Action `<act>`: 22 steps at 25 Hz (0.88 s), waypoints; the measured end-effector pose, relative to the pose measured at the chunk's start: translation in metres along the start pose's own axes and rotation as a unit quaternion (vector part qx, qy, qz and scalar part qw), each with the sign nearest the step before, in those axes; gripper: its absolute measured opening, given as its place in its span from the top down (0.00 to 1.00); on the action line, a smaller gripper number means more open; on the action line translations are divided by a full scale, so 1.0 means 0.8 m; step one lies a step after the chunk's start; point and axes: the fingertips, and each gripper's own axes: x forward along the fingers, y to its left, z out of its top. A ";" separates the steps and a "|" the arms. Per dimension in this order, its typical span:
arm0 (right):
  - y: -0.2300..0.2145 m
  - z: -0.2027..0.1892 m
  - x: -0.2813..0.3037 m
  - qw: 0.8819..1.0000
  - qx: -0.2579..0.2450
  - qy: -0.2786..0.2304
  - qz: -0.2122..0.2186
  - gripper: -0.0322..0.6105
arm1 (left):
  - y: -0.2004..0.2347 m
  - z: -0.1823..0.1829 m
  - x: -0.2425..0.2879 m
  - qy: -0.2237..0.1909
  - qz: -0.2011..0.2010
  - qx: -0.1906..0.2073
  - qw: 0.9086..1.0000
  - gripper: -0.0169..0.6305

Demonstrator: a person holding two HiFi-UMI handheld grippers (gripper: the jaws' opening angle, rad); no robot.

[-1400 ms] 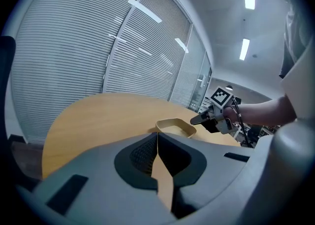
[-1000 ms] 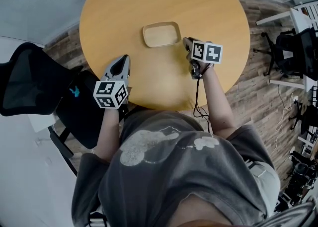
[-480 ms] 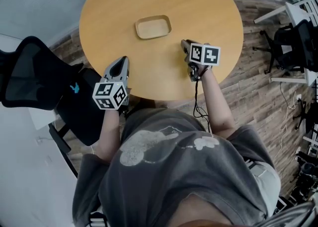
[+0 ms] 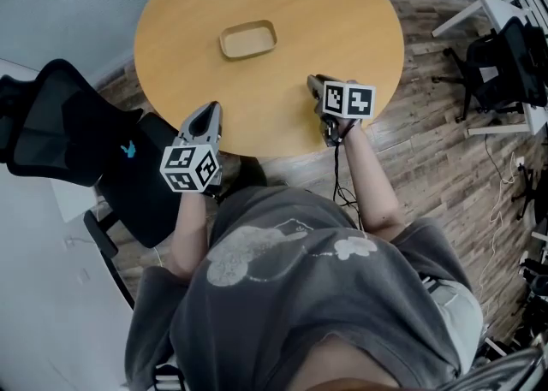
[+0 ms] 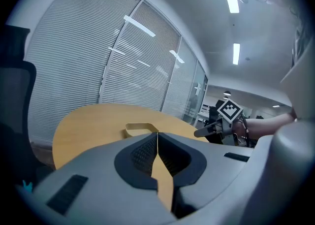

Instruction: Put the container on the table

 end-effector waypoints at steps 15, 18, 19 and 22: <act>0.008 -0.080 -0.073 0.999 -0.002 0.006 0.045 0.82 | -0.091 -0.039 -0.068 0.015 0.010 0.022 1.000 0.98; 0.011 -0.085 -0.072 0.999 0.002 0.005 0.041 0.82 | -0.089 -0.043 -0.073 0.019 0.009 0.025 0.999 0.97; 0.011 -0.086 -0.072 0.999 0.005 0.004 0.040 0.82 | -0.088 -0.044 -0.073 0.020 0.008 0.025 0.999 0.98; 0.010 -0.092 -0.075 0.999 0.008 0.004 0.037 0.82 | -0.088 -0.048 -0.073 0.023 0.001 0.025 0.999 0.97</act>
